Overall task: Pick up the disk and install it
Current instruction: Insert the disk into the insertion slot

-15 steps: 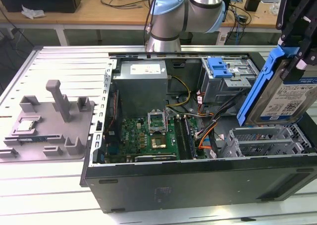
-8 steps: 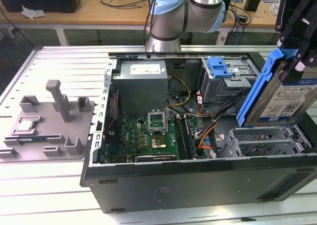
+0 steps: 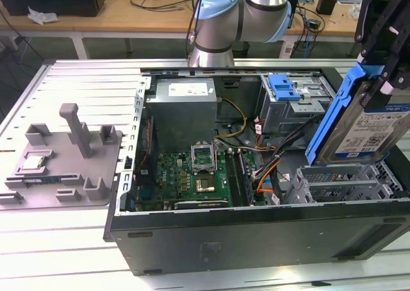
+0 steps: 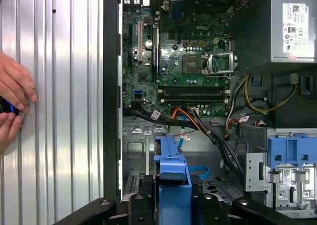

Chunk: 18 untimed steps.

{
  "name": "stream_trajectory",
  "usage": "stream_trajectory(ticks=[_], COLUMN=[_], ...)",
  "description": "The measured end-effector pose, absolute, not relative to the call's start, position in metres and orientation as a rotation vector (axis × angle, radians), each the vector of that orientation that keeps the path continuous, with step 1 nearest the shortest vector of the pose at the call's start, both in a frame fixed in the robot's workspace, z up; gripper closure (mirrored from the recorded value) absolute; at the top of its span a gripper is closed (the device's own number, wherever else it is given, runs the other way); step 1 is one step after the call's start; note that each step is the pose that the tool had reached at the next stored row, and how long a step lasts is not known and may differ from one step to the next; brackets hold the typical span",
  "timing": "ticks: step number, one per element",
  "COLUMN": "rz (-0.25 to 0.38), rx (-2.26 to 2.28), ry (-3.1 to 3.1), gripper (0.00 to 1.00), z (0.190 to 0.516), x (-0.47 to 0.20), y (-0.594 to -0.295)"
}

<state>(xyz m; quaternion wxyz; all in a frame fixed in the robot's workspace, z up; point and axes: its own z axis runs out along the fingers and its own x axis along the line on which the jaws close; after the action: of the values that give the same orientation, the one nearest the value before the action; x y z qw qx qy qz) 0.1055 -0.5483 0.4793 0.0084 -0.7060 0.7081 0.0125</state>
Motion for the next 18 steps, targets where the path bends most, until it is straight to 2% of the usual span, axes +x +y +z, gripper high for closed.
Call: stream_trajectory(ticks=[18], rz=[0.039], rx=[-2.206], ry=[2.213], gripper=[0.63], z=[0.4712], x=[0.1079], y=[-0.5483])
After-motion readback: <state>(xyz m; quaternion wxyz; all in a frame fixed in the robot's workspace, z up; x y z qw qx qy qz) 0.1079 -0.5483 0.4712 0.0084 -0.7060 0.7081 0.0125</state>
